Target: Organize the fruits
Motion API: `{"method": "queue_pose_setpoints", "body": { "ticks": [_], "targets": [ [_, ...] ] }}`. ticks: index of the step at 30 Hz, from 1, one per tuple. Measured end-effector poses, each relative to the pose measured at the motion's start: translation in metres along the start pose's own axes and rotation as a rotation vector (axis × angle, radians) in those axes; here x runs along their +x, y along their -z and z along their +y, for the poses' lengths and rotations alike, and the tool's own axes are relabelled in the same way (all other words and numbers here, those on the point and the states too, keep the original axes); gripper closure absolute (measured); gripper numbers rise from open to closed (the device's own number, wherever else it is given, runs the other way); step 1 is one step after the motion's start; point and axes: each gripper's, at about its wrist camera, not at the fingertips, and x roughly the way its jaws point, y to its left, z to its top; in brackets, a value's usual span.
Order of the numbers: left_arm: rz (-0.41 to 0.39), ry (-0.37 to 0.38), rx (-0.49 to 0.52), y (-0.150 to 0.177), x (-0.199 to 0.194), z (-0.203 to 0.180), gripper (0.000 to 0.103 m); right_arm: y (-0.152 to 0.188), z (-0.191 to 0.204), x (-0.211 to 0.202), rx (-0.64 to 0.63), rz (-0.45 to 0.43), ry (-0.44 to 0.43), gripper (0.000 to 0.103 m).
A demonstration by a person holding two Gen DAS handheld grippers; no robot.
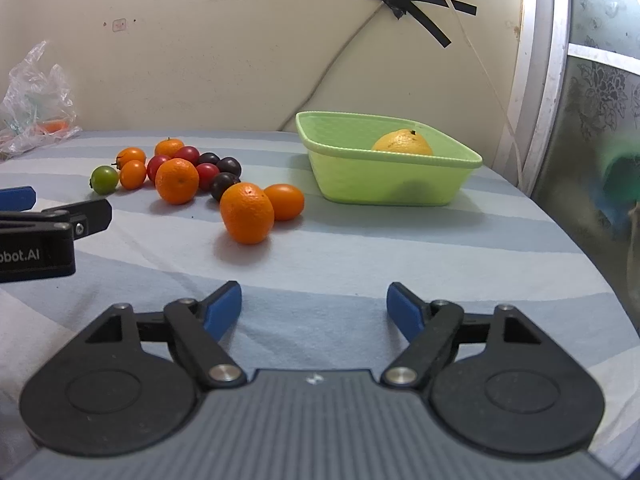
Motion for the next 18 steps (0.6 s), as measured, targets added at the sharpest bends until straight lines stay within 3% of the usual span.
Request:
{"method": "queue_pose_setpoints", "body": {
  "ticks": [18],
  "targets": [
    [0.013,0.003,0.011,0.0016,0.0021,-0.0029,0.0,-0.0002,-0.0015,0.0006,0.002,0.003,0.001,0.02]
  ]
}}
